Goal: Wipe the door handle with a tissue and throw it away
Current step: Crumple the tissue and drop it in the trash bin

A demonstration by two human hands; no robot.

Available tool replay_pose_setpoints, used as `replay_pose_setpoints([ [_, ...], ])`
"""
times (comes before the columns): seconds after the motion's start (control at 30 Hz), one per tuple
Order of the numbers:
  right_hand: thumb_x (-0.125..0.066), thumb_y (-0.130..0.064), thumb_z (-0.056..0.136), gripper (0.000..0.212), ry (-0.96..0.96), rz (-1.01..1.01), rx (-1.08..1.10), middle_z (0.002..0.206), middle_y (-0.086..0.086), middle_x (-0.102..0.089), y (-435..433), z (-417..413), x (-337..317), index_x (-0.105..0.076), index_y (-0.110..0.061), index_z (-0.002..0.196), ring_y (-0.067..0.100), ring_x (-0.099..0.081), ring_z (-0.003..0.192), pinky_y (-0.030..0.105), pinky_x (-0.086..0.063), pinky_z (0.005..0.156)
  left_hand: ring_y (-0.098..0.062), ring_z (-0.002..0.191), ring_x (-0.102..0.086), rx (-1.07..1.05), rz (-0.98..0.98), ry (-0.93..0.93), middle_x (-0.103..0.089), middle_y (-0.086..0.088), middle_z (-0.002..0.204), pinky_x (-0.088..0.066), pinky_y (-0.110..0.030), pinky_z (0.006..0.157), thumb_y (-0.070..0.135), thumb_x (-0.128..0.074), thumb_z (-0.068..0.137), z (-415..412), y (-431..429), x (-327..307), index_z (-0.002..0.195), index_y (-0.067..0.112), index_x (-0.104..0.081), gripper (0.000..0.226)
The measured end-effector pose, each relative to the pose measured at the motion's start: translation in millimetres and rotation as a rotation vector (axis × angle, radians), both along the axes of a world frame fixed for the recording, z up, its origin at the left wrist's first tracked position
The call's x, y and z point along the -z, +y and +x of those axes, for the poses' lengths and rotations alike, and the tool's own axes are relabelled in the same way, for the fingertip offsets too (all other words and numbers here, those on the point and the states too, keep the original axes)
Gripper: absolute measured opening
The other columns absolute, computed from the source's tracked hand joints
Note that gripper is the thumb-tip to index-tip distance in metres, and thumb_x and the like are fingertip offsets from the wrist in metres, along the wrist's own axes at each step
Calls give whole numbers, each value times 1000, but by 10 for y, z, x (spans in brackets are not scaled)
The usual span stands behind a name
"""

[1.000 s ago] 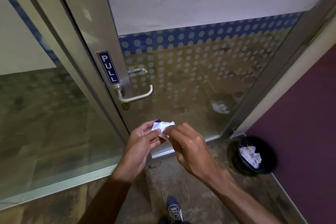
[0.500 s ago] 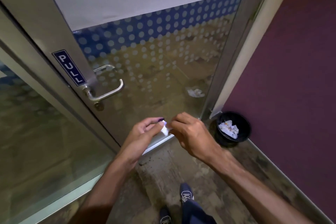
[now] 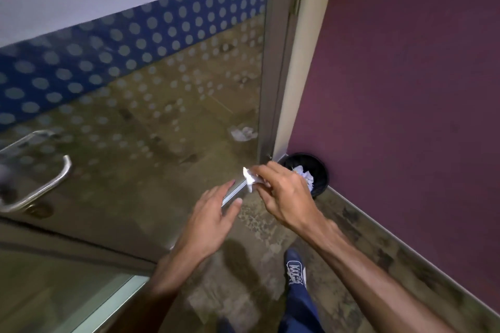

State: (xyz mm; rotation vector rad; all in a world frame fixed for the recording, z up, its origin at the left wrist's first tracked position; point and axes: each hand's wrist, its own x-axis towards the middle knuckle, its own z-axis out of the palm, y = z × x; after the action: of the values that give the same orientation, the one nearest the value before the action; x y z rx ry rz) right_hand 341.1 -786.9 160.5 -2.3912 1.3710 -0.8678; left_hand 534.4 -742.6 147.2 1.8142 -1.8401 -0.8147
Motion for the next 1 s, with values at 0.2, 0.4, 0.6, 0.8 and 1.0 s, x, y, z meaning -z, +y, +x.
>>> replay_pose_setpoints([
  [0.2, -68, -24, 87, 12, 14, 104, 130, 80, -3, -65, -694, -877, 470, -72, -17, 96, 20, -57, 82, 43, -51, 66, -18, 160, -12, 160, 7, -177, -18, 3, 170, -13, -42, 131, 70, -18, 89, -769, -774, 486, 163, 23, -20, 88],
  [0.4, -63, -21, 82, 15, -83, 271, 284, 87, -3, -68, -1487, -1627, 1036, -72, -20, 94, 16, -58, 75, 37, -52, 72, -43, 152, -32, 311, -81, -352, -35, -27, 162, -32, -64, 118, 56, -41, 99, -1461, -1667, 1141, 156, 6, -39, 76],
  [0.6, -67, 5, 85, 16, -161, 420, 424, 85, -4, -66, -2192, -2224, 1807, -71, -7, 93, 2, -65, 70, 6, -35, 65, -23, 157, 16, 293, -78, -402, 14, -7, 169, -2, -52, 130, 58, -29, 100, -1983, -2421, 1880, 165, 17, -6, 80],
  [0.8, -62, 14, 77, 33, -113, 517, 389, 101, 15, -69, -2750, -2586, 2711, -73, -6, 101, 32, -66, 92, 27, -45, 80, -31, 160, 2, 327, -30, -449, 0, -14, 172, -7, -53, 129, 59, -27, 102, -2283, -2941, 2561, 165, 13, -6, 81],
  [1.0, -61, 13, 77, 29, -310, 636, 563, 99, 13, -74, -3183, -2712, 3604, -77, -5, 93, 27, -70, 92, 37, -56, 85, -36, 158, -13, 323, 4, -466, -15, -17, 171, -7, -49, 128, 58, -25, 100, -2445, -3351, 3361, 164, 12, -12, 80],
])
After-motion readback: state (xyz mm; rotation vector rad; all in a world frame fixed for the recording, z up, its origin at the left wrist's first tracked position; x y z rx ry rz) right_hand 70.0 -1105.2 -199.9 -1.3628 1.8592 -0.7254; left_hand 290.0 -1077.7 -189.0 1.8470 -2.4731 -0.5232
